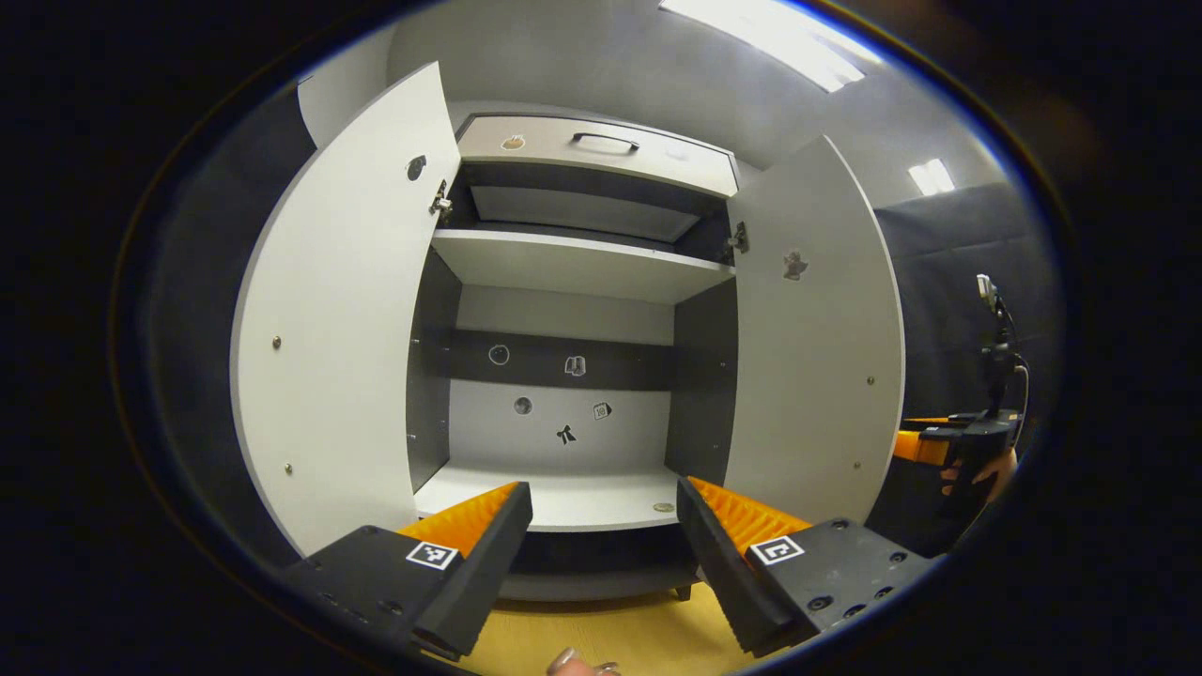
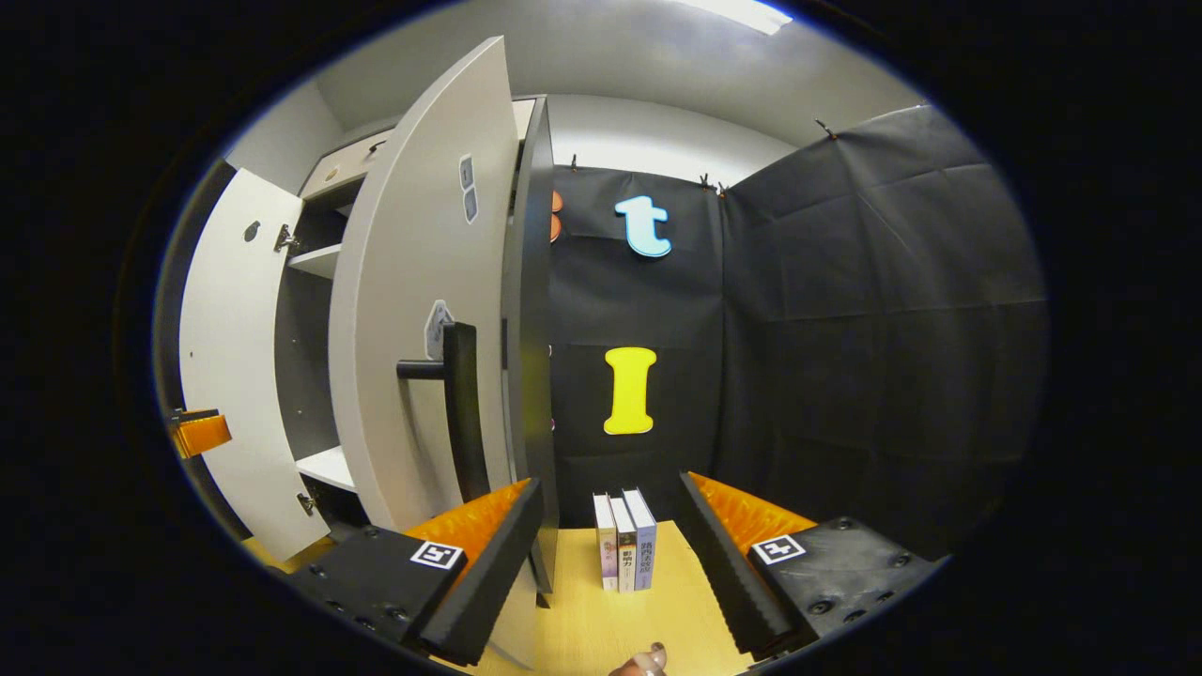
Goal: Grasp the bottle in the cabinet with the left hand and place it on the coaster, then close the right door with the right hand and the left door with the left hand.
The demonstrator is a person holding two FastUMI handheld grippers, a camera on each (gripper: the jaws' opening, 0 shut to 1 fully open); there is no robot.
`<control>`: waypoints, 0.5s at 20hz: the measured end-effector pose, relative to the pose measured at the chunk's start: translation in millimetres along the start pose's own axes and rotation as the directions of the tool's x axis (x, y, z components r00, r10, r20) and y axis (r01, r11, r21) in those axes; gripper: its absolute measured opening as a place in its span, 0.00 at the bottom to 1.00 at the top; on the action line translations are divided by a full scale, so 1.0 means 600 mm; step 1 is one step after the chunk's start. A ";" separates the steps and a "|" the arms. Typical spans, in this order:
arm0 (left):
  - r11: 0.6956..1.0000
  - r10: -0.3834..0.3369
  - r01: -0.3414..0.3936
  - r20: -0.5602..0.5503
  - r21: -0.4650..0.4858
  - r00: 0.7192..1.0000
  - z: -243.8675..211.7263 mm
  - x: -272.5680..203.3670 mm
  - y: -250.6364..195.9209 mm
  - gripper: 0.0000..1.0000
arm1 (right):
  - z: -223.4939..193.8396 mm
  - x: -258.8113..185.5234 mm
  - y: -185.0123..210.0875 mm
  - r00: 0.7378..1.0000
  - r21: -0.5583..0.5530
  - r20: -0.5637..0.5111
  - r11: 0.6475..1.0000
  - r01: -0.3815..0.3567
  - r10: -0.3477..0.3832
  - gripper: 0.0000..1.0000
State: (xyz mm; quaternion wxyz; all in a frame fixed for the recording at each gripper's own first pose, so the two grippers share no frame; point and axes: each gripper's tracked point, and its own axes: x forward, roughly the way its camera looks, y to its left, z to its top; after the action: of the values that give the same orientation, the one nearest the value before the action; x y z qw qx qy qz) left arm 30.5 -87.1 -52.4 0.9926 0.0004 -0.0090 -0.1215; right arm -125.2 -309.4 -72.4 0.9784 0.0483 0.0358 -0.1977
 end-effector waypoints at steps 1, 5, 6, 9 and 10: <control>1.000 0.029 -0.029 0.006 0.002 1.000 0.003 -0.007 0.007 0.97 | 0.000 0.007 0.005 1.000 0.008 -0.006 1.000 -0.027 0.027 0.95; 0.992 0.124 -0.124 -0.005 -0.021 0.992 -0.003 -0.040 0.036 0.97 | -0.004 0.005 0.048 0.992 0.021 -0.014 0.992 -0.122 0.122 0.96; 0.990 0.139 -0.139 -0.002 -0.015 0.990 -0.002 -0.046 0.045 0.97 | -0.006 0.004 0.066 0.988 0.030 -0.017 0.987 -0.155 0.156 0.96; 0.984 0.176 -0.176 0.008 0.015 0.984 0.007 -0.056 0.074 0.95 | -0.014 0.002 0.124 0.973 0.052 -0.037 0.972 -0.227 0.229 1.00; 0.984 0.175 -0.175 0.011 0.014 0.984 0.011 -0.062 0.080 0.95 | -0.009 0.006 0.142 0.970 0.034 -0.034 0.970 -0.240 0.241 0.96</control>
State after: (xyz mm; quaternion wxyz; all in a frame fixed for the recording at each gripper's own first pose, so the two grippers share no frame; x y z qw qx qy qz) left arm 6.1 -31.5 -46.6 0.9993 0.0063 -0.0146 -0.0336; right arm -89.0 -231.9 -71.0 0.9935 0.0706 0.0451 -0.0775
